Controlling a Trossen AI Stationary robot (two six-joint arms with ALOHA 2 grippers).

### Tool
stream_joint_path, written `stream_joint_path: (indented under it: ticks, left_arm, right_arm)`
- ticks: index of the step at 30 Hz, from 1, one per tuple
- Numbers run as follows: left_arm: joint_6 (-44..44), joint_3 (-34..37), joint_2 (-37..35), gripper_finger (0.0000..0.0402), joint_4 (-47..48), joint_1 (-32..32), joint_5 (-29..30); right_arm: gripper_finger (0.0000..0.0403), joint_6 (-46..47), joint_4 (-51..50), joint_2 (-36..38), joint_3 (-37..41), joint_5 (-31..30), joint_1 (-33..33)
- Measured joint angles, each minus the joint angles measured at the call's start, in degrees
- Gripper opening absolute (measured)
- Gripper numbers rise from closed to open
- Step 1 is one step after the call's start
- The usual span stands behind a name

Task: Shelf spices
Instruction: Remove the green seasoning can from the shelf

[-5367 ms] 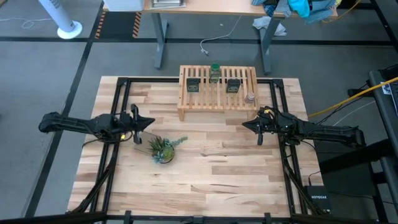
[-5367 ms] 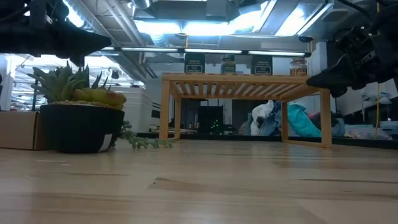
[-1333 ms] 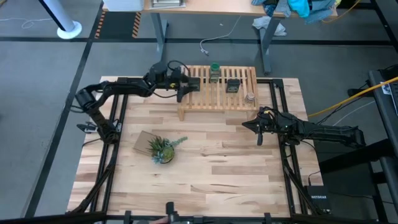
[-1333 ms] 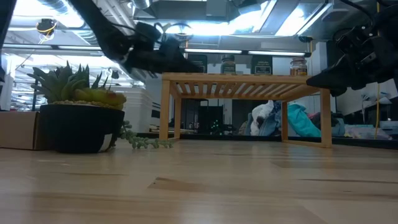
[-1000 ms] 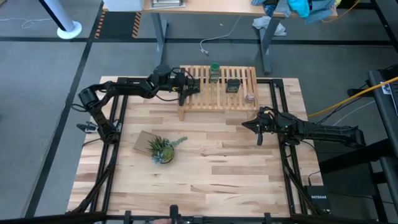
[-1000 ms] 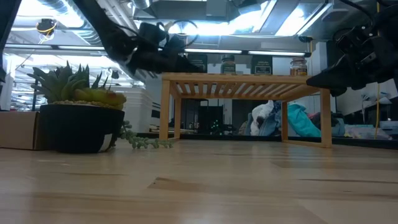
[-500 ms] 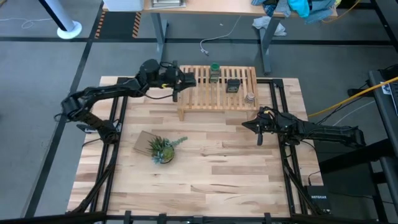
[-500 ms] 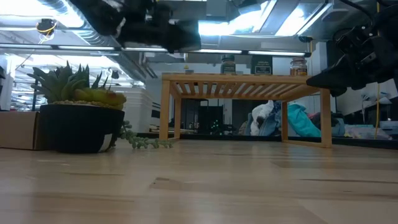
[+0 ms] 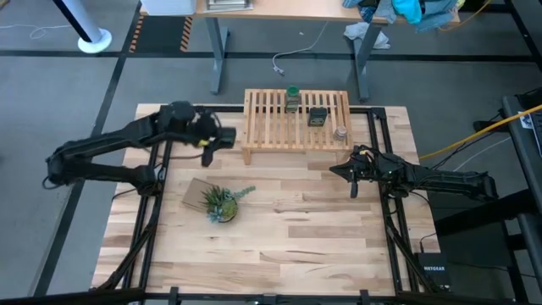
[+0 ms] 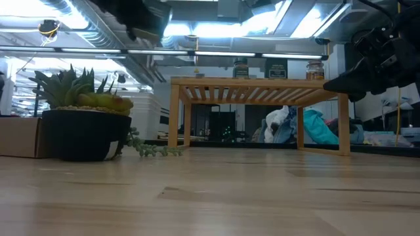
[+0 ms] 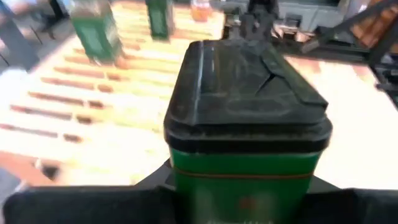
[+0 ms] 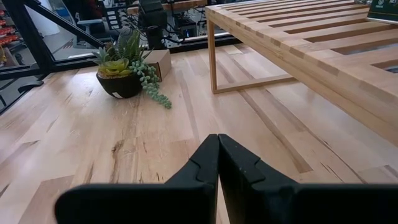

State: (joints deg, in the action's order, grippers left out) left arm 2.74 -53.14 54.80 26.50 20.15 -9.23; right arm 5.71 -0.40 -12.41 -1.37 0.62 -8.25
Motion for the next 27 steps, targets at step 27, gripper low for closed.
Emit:
stream_joint_path:
  ticks: [27]
  left_arm:
    - [-9.6,11.5,25.6,0.0099,-39.7,-34.0,26.2]
  right_arm:
    - [0.0014,0.6,0.2,0.0,0.0,0.4,0.0]
